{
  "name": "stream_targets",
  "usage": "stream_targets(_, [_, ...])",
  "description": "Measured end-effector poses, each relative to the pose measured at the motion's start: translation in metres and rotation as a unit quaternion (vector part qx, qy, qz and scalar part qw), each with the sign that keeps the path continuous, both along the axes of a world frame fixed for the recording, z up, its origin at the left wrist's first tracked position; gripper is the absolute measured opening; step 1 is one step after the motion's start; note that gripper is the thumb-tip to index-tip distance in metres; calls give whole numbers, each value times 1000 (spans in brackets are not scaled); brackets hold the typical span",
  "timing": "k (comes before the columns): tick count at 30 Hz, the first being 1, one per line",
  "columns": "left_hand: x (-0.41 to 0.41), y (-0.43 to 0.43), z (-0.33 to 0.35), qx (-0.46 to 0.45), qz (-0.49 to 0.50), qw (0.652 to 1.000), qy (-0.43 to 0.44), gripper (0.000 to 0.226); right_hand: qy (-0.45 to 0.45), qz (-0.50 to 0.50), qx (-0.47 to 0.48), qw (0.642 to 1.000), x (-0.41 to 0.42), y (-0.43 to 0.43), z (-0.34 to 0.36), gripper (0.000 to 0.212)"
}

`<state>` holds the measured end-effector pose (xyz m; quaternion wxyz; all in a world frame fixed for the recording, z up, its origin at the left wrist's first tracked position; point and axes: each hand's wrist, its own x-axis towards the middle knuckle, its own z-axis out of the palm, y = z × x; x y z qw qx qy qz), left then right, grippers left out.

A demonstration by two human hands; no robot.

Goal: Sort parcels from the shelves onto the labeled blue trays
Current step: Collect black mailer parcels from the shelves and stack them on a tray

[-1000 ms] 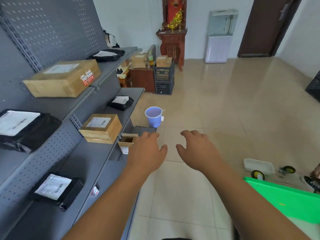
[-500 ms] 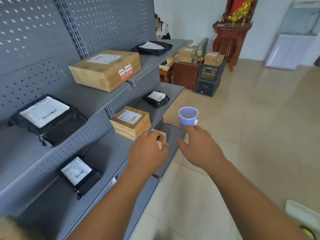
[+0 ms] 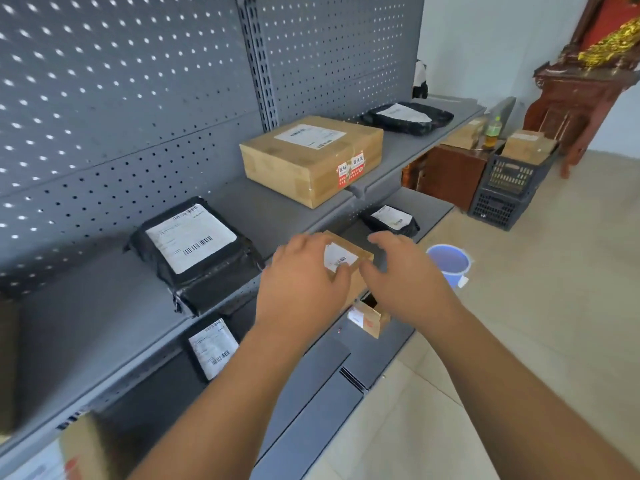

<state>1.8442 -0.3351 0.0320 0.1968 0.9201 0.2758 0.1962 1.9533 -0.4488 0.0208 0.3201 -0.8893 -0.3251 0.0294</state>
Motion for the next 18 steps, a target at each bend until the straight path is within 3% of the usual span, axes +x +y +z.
stream_targets(7, [-20,48,27,23,107,991,-71,48,3,141,29,990,8,80,16,46])
stream_targets(18, [-34,75,32,11,309,949,-57,44,11,319,31,947,16,154,26,48])
